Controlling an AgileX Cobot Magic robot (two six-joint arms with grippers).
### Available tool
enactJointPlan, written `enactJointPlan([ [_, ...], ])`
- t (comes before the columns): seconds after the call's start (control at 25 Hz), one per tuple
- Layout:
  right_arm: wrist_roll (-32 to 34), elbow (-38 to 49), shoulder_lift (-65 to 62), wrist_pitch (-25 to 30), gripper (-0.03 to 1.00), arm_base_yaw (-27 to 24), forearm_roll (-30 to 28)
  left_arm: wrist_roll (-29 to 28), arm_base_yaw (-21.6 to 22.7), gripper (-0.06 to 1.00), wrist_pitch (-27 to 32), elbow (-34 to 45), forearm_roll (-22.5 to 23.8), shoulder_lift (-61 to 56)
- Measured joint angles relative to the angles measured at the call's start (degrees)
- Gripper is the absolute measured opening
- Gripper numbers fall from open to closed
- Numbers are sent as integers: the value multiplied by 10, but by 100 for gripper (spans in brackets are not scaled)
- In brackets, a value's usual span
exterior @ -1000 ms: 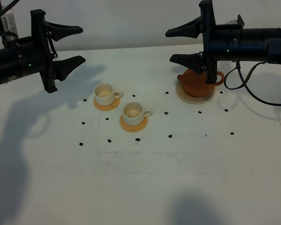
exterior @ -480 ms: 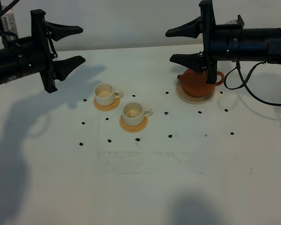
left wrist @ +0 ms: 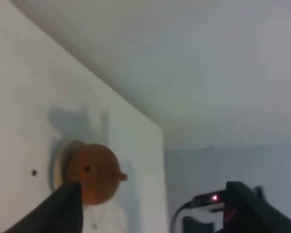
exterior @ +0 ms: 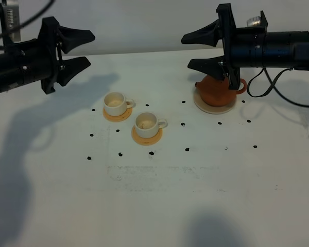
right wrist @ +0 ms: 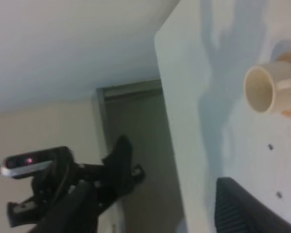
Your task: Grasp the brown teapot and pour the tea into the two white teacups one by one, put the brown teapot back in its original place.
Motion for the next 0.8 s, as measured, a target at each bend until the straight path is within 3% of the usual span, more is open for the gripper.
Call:
enactJointPlan([
  [0.16, -66, 0, 0, 1, 51, 0, -1, 119, 0, 61, 10, 0, 0, -5],
  [0.48, -246, -2, 0, 59, 51, 0, 57, 247, 0, 50, 23, -24, 4, -92],
  [0.6, -290, -4, -3, 66, 50, 0, 62, 271, 0, 47, 8, -28, 25, -136],
  [0.8, -321, -6, -36, 38, 45, 0, 37, 278, 0, 44, -62, -28, 107, -205],
])
